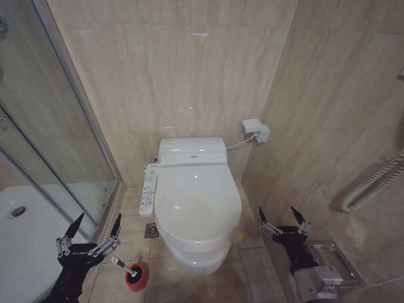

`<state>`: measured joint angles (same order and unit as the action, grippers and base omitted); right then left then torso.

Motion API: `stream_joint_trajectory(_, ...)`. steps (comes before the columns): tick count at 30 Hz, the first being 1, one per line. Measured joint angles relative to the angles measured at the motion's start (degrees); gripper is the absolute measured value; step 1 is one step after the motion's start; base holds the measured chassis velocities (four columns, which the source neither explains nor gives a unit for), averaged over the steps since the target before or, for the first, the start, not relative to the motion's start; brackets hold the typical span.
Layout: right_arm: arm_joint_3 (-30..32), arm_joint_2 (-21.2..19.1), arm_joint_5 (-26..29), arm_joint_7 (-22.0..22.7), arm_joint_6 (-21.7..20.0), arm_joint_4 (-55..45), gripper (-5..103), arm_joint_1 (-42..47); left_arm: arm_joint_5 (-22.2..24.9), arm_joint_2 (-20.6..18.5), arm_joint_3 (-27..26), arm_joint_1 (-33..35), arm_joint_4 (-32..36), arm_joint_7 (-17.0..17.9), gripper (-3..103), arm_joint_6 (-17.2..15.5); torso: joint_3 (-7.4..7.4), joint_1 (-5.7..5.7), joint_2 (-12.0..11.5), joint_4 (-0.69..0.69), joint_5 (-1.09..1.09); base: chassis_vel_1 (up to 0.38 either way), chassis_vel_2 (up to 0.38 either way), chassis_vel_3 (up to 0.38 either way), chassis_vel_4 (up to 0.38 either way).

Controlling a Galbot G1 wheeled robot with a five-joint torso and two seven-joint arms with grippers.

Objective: Open the toilet lid, clean the toilet bowl with a toilet brush, close the toilet lid, and flush.

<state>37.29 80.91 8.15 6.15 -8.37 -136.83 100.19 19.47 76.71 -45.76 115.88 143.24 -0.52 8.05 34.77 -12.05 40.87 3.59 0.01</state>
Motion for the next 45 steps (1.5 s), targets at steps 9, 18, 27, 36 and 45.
stream_joint_trajectory(9,1.72,0.19,3.05,-0.47,-1.76,-3.83,100,0.05,0.00,0.00,0.00,0.00,0.00,0.00,99,0.00,0.00,0.00,0.00,0.00,-0.01,0.000,0.000,0.000,0.000)
stream_joint_trajectory(18,1.28,1.33,2.63,-2.31,-1.36,-4.82,100,2.12,0.00,0.00,0.00,0.00,0.00,0.00,99,0.00,0.00,0.00,0.00,0.00,-0.01,0.000,0.000,0.000,0.000)
stream_joint_trajectory(27,5.28,0.21,2.11,-7.66,-0.28,-2.17,100,0.55,0.00,0.00,0.00,0.00,0.00,0.00,99,0.00,0.00,0.00,0.00,0.00,-0.01,0.000,0.000,0.000,0.000)
stream_joint_trajectory(36,8.21,-0.51,3.67,-9.16,-2.19,-3.69,100,2.27,0.00,0.00,0.00,0.00,0.00,0.00,99,0.00,0.00,0.00,0.00,0.00,0.00,0.000,0.000,0.000,0.000)
stream_joint_trajectory(45,6.23,2.32,6.05,-6.69,-4.35,-6.24,100,5.82,0.00,0.00,0.00,0.00,0.00,0.00,99,0.00,0.00,0.00,0.00,0.00,-0.01,0.000,0.000,0.000,0.000)
